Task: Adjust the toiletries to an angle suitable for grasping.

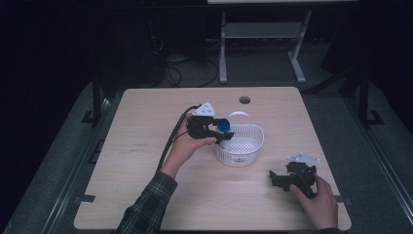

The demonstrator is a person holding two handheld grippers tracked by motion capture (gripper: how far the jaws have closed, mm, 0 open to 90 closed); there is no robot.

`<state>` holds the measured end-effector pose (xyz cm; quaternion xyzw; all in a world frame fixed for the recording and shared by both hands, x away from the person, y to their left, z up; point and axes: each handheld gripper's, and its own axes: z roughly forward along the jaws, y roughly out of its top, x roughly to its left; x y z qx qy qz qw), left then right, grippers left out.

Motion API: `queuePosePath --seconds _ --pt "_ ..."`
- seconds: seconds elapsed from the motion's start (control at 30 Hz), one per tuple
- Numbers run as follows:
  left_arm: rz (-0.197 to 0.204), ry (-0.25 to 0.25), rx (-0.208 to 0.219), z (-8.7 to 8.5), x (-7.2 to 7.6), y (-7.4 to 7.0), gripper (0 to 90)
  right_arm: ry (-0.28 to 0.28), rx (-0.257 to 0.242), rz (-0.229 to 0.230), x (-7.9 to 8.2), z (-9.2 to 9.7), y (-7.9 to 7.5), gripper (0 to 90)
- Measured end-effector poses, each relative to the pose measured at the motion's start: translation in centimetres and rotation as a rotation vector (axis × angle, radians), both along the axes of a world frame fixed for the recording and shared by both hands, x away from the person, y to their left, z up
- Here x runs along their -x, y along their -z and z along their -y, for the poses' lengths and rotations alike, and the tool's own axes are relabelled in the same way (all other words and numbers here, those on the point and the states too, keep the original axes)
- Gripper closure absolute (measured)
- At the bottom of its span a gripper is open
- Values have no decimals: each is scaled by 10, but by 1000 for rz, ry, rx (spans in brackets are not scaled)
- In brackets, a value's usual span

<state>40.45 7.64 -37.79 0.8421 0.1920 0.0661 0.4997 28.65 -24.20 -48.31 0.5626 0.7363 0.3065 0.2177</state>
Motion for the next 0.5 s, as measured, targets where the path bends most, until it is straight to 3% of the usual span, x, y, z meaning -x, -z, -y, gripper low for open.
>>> queuePosePath --seconds 0.2,0.23,0.5 --pt "5 5 4 0 1 1 361 1 -1 -1 0 0 0 0" --pt "-6 7 21 0 2 1 357 0 0 0 0 0 0 0" --pt "-20 32 13 6 4 4 253 0 0 0 0 0 0 0"
